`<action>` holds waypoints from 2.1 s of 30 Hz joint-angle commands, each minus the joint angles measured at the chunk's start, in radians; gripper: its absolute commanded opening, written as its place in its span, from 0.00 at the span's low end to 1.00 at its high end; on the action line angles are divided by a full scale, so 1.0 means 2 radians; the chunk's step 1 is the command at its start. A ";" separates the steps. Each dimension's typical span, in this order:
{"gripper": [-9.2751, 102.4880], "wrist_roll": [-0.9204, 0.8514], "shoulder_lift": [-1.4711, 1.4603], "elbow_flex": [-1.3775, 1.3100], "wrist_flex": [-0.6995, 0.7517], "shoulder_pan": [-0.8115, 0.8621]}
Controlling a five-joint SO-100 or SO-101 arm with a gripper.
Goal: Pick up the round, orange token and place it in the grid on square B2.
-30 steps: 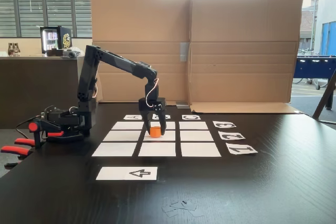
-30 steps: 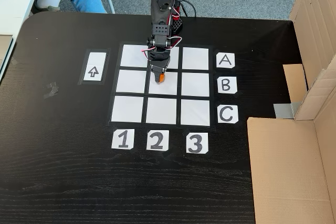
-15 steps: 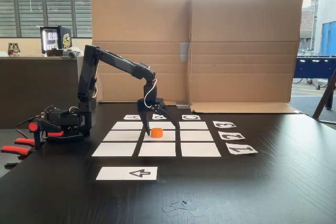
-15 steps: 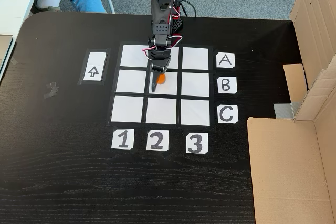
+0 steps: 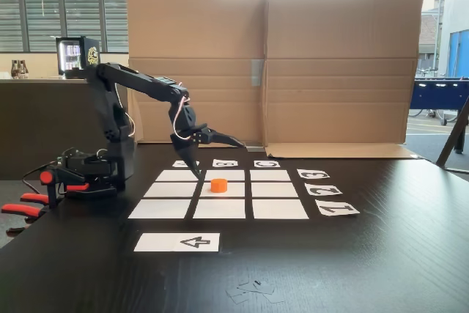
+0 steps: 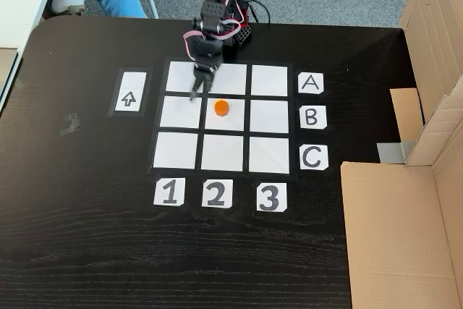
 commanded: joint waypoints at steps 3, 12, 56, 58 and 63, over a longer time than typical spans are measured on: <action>0.70 -0.045 0.151 0.044 -0.023 0.099; 0.32 -0.063 0.301 0.051 -0.025 0.323; 0.08 -0.052 0.680 0.372 0.005 0.714; 0.08 -0.052 0.680 0.372 0.005 0.714; 0.08 -0.052 0.680 0.372 0.005 0.714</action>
